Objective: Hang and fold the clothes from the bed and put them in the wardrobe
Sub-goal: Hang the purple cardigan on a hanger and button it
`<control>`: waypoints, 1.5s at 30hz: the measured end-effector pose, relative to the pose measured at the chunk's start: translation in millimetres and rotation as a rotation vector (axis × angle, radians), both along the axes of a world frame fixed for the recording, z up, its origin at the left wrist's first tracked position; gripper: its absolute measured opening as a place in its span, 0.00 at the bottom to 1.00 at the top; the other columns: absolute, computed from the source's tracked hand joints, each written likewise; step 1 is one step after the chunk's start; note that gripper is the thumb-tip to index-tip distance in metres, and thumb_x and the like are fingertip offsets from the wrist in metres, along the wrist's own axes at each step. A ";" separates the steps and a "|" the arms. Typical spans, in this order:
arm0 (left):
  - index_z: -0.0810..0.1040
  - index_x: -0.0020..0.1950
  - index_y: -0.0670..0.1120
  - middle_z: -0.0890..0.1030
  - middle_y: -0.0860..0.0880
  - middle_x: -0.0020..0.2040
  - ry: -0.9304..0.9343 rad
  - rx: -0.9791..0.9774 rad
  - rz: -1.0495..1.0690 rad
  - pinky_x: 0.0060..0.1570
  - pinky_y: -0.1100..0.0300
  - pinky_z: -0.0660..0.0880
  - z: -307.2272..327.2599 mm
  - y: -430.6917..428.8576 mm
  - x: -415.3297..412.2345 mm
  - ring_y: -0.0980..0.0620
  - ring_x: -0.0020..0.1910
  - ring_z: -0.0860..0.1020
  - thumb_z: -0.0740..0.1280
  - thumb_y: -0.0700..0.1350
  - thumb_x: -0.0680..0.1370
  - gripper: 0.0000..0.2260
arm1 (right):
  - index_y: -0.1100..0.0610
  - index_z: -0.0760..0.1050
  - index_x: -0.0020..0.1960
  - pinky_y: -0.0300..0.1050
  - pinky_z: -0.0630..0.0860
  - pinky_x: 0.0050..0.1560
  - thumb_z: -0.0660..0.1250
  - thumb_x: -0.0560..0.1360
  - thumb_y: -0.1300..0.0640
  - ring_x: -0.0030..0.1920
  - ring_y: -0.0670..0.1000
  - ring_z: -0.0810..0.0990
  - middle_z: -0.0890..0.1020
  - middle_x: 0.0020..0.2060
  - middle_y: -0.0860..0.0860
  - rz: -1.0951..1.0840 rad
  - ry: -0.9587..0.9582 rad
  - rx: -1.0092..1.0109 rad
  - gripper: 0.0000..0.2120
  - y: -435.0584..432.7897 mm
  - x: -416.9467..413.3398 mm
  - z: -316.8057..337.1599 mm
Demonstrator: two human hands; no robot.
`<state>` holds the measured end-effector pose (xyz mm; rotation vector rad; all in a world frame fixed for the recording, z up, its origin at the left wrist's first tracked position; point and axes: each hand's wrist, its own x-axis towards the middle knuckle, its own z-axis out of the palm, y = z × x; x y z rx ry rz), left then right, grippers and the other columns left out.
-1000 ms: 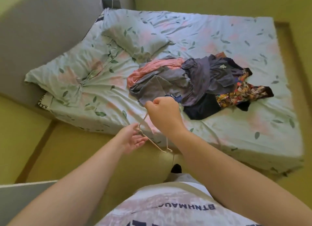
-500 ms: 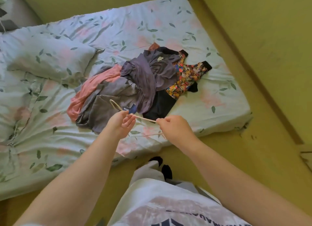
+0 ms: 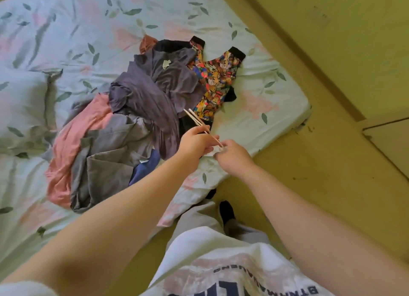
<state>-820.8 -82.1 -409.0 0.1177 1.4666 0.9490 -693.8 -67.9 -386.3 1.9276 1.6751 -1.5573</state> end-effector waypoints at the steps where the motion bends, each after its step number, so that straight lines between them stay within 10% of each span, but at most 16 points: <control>1: 0.77 0.68 0.45 0.87 0.45 0.50 0.037 0.017 -0.103 0.58 0.53 0.81 -4.2 2.8 -5.0 0.53 0.49 0.86 0.69 0.31 0.76 0.22 | 0.50 0.74 0.59 0.48 0.78 0.41 0.61 0.79 0.55 0.44 0.52 0.82 0.81 0.49 0.50 -0.116 0.058 -0.042 0.09 3.8 -8.0 -9.0; 4: 0.75 0.72 0.50 0.86 0.54 0.50 0.124 0.086 -0.338 0.39 0.73 0.77 -21.5 6.9 -22.8 0.65 0.45 0.83 0.67 0.30 0.75 0.28 | 0.49 0.76 0.57 0.49 0.82 0.41 0.58 0.82 0.55 0.39 0.52 0.82 0.84 0.45 0.53 -0.389 0.164 -0.153 0.10 6.9 -24.9 -34.4; 9: 0.68 0.74 0.54 0.79 0.53 0.63 0.484 0.009 -0.434 0.32 0.69 0.76 -79.0 8.2 -57.8 0.58 0.48 0.80 0.65 0.35 0.77 0.28 | 0.50 0.74 0.52 0.51 0.83 0.45 0.59 0.84 0.58 0.39 0.50 0.87 0.85 0.44 0.51 -0.494 0.143 -0.154 0.07 2.1 -36.6 -68.0; 15: 0.69 0.70 0.42 0.75 0.41 0.64 0.711 -0.434 -0.767 0.50 0.52 0.73 -156.3 25.5 -103.0 0.41 0.57 0.76 0.63 0.41 0.80 0.18 | 0.53 0.77 0.49 0.42 0.76 0.42 0.68 0.79 0.61 0.48 0.49 0.81 0.83 0.47 0.49 -0.484 0.053 -0.152 0.03 6.4 -31.3 -94.4; 26: 0.71 0.74 0.51 0.68 0.44 0.70 0.806 -0.486 -1.747 0.65 0.42 0.65 -260.8 18.0 -118.2 0.38 0.69 0.63 0.62 0.54 0.78 0.24 | 0.56 0.84 0.53 0.38 0.71 0.40 0.68 0.81 0.55 0.46 0.46 0.80 0.84 0.45 0.47 -0.475 -0.012 -0.161 0.08 15.3 -28.4 -131.7; 32: 0.67 0.78 0.54 0.43 0.49 0.83 0.942 -0.423 -2.049 0.74 0.37 0.55 -278.8 -12.1 -131.6 0.36 0.80 0.42 0.62 0.49 0.77 0.28 | 0.58 0.84 0.52 0.47 0.76 0.51 0.66 0.82 0.57 0.48 0.53 0.82 0.85 0.46 0.50 -0.414 -0.047 -0.172 0.08 3.7 -30.7 -134.2; 35: 0.61 0.80 0.49 0.45 0.49 0.83 0.908 -0.391 -1.966 0.71 0.41 0.60 -275.4 -19.3 -136.7 0.39 0.80 0.48 0.63 0.49 0.77 0.32 | 0.59 0.82 0.50 0.51 0.80 0.44 0.64 0.82 0.59 0.42 0.52 0.81 0.85 0.43 0.55 -0.428 -0.035 -0.200 0.08 1.9 -31.1 -133.3; 38: 0.74 0.70 0.42 0.73 0.45 0.68 0.851 -0.382 -1.518 0.52 0.52 0.72 -266.6 -14.3 -139.9 0.42 0.63 0.73 0.67 0.48 0.76 0.23 | 0.55 0.80 0.52 0.43 0.79 0.33 0.62 0.83 0.60 0.38 0.50 0.80 0.83 0.39 0.54 -0.465 -0.004 -0.244 0.08 1.7 -33.1 -127.9; 41: 0.84 0.48 0.45 0.81 0.48 0.45 0.785 -0.339 -0.950 0.41 0.57 0.76 -244.3 -10.4 -138.4 0.47 0.44 0.80 0.68 0.41 0.76 0.06 | 0.54 0.79 0.50 0.48 0.84 0.39 0.61 0.83 0.60 0.38 0.51 0.81 0.81 0.37 0.53 -0.456 0.029 -0.229 0.08 2.4 -37.1 -118.2; 45: 0.87 0.49 0.54 0.85 0.57 0.41 0.761 -0.184 -0.525 0.42 0.61 0.80 -189.5 -11.1 -130.6 0.58 0.36 0.80 0.70 0.42 0.77 0.09 | 0.52 0.78 0.48 0.55 0.85 0.45 0.62 0.82 0.57 0.39 0.52 0.82 0.82 0.39 0.53 -0.396 0.049 -0.192 0.07 1.6 -42.1 -93.2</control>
